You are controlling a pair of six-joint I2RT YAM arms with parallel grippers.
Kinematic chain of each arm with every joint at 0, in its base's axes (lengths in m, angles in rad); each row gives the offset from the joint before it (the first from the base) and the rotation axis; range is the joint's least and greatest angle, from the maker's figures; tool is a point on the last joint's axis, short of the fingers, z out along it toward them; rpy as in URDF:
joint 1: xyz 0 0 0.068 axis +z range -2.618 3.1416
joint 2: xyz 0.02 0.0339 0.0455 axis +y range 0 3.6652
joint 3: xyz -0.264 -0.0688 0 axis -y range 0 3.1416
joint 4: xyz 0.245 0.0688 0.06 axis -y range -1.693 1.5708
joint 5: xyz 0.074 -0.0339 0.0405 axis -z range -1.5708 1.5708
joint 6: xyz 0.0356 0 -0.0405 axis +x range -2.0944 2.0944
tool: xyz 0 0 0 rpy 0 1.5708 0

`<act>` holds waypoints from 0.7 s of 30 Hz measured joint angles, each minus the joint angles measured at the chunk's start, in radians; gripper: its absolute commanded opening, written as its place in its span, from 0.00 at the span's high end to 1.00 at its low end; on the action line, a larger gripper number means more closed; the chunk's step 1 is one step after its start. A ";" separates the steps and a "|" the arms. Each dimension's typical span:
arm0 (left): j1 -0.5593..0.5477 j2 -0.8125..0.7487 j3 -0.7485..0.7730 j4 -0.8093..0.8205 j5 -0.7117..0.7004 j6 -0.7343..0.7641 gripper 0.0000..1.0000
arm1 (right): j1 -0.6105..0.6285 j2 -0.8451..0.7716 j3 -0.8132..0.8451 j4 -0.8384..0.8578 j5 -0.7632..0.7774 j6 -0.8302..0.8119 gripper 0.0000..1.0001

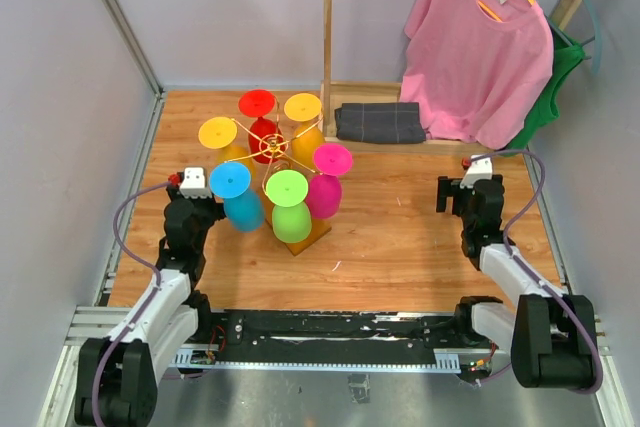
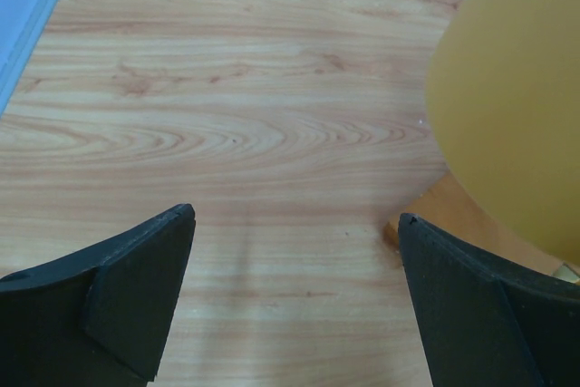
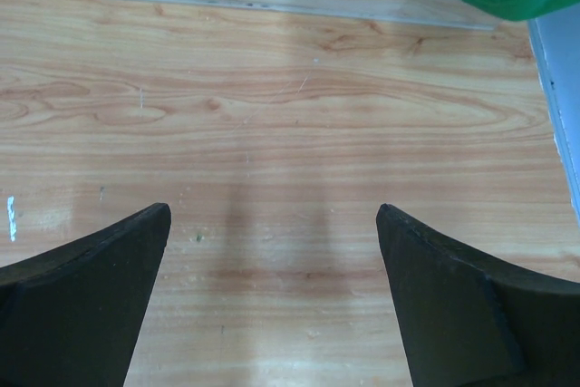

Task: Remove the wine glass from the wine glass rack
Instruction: Pick up the wine glass from the wine rack.

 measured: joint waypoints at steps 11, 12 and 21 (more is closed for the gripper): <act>0.001 -0.078 0.084 -0.309 -0.071 -0.071 0.03 | 0.000 -0.099 0.002 -0.152 -0.032 -0.002 0.02; 0.001 -0.081 0.099 -0.330 -0.082 -0.077 0.03 | 0.000 -0.111 0.002 -0.159 -0.033 -0.004 0.02; 0.002 -0.126 0.207 -0.504 -0.123 -0.113 0.03 | 0.000 -0.200 0.003 -0.227 -0.034 -0.029 0.02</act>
